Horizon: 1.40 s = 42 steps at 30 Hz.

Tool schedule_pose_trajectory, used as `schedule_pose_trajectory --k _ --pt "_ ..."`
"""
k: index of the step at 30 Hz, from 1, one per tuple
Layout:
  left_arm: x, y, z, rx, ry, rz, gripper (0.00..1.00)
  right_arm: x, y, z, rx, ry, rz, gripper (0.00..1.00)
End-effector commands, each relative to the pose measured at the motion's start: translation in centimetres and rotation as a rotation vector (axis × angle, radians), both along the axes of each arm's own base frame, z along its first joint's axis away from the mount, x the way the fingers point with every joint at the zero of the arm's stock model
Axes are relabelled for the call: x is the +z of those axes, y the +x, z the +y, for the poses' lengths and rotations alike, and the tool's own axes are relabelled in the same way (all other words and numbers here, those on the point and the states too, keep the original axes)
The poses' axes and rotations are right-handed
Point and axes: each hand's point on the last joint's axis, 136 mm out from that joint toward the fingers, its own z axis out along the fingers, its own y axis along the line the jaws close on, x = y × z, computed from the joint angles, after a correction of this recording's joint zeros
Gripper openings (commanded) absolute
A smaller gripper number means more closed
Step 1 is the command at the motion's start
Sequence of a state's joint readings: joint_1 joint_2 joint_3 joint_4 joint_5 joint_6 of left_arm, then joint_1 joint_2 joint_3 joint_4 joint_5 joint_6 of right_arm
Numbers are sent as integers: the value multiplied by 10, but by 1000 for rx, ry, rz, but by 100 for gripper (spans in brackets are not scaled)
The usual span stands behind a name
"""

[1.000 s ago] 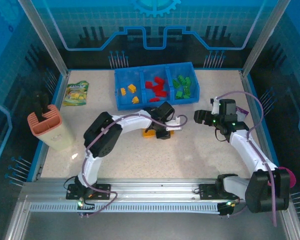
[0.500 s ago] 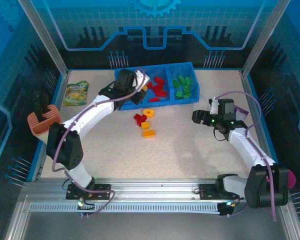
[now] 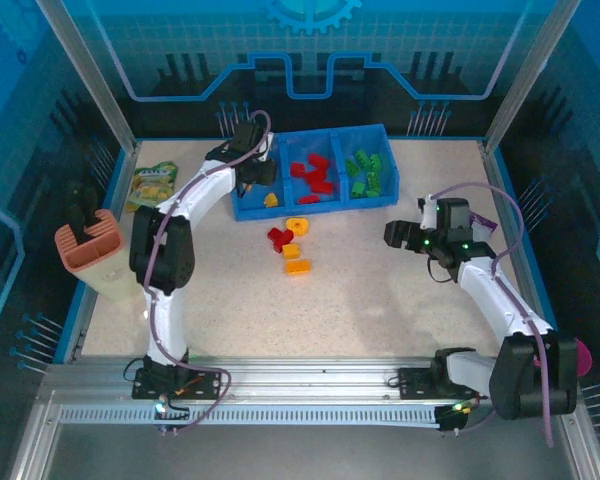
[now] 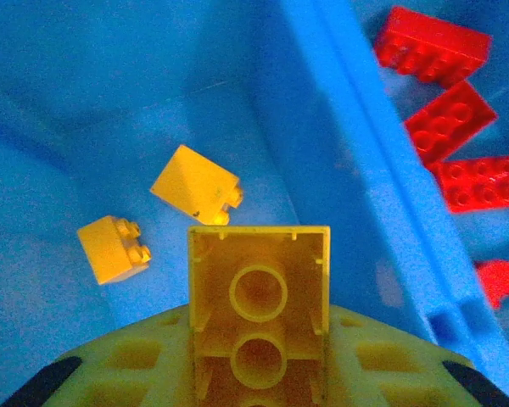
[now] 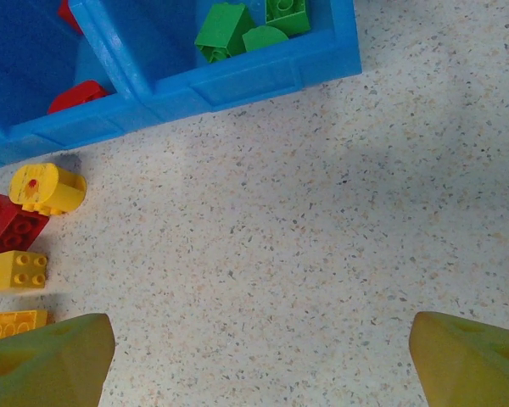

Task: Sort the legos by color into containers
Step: Place the lego in the container, then pick up the lego from the center of the table.

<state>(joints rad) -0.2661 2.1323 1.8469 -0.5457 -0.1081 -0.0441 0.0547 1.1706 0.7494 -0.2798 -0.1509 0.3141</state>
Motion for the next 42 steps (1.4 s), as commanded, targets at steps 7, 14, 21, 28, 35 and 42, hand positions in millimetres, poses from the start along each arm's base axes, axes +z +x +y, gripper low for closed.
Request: schedule_pose_trajectory --k 7,14,21,28,35,42 --pt "-27 6 0 43 -15 106 32 8 1 -4 -6 0 -11 91" --pt "-31 -2 4 55 -7 110 47 3 5 -3 -1 7 -1 91" --pt "2 -19 -1 49 -5 65 52 2 6 -1 4 18 2 92" --pt "33 -70 -26 21 31 15 55 1 8 1 10 28 0 92" --pt "11 -134 -66 -106 117 107 55 0 7 4 23 40 1 92" --pt "-31 -196 -94 -16 134 231 61 -2 6 8 28 57 11 93"
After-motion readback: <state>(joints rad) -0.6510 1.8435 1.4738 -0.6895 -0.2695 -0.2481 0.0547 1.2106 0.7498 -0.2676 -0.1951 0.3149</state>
